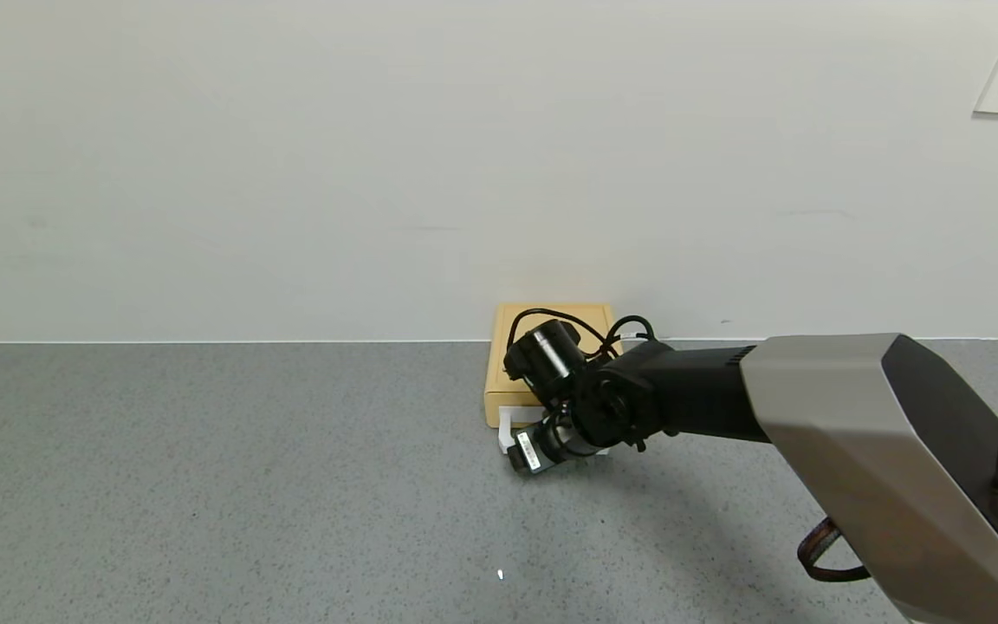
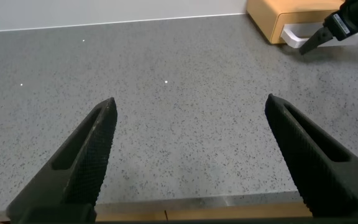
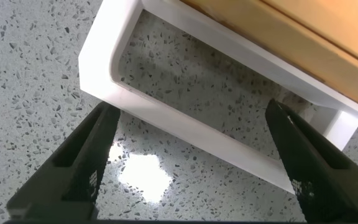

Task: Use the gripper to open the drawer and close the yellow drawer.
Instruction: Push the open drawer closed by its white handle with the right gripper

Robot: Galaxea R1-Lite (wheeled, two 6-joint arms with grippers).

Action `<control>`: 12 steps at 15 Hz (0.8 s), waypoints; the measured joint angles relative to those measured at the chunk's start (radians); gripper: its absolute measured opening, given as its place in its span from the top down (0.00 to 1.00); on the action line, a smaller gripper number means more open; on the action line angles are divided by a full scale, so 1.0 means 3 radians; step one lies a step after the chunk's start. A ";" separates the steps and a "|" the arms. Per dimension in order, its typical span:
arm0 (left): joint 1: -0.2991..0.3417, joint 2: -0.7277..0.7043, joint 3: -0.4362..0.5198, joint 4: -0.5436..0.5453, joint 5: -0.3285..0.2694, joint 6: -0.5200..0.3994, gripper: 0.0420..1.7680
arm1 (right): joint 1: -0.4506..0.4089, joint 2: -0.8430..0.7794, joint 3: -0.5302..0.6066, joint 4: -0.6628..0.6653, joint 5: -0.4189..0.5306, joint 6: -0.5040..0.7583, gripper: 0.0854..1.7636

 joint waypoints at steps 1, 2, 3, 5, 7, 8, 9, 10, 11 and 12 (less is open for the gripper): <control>0.0000 0.0000 0.0000 -0.0001 0.0000 0.0001 0.03 | 0.0000 0.0000 0.0000 -0.0001 -0.0001 0.0000 0.03; 0.0001 0.0000 0.0000 0.0000 0.0001 0.0000 0.03 | 0.0001 0.0001 0.0001 0.0000 -0.0003 0.0000 0.03; 0.0000 0.0000 0.0000 0.0000 0.0000 0.0001 0.03 | 0.0002 0.0002 0.0001 -0.0004 -0.0008 0.0000 0.03; 0.0000 0.0000 0.0000 0.0000 0.0000 0.0000 0.03 | 0.0007 0.0001 0.0001 -0.0005 -0.0006 0.0000 0.03; 0.0000 0.0000 0.0000 -0.0001 0.0000 0.0000 0.03 | 0.0024 -0.0004 0.0004 0.0006 -0.0005 -0.0001 0.03; 0.0000 0.0000 0.0000 -0.0001 0.0000 0.0000 0.03 | 0.0033 -0.0008 0.0005 0.0018 -0.0005 -0.0009 0.03; 0.0000 0.0000 0.0000 -0.0001 0.0000 0.0000 0.03 | 0.0042 -0.0013 0.0007 0.0028 -0.0009 -0.0019 0.03; 0.0000 0.0000 0.0000 -0.0001 0.0000 -0.0001 0.03 | 0.0047 -0.0014 0.0010 0.0035 -0.0009 -0.0046 0.03; 0.0000 0.0000 0.0000 -0.0001 0.0001 0.0000 0.03 | 0.0053 -0.0016 0.0013 0.0040 -0.0009 -0.0103 0.03; 0.0000 0.0000 0.0000 -0.0001 0.0000 0.0000 0.03 | 0.0053 -0.0016 0.0016 0.0040 -0.0019 -0.0154 0.03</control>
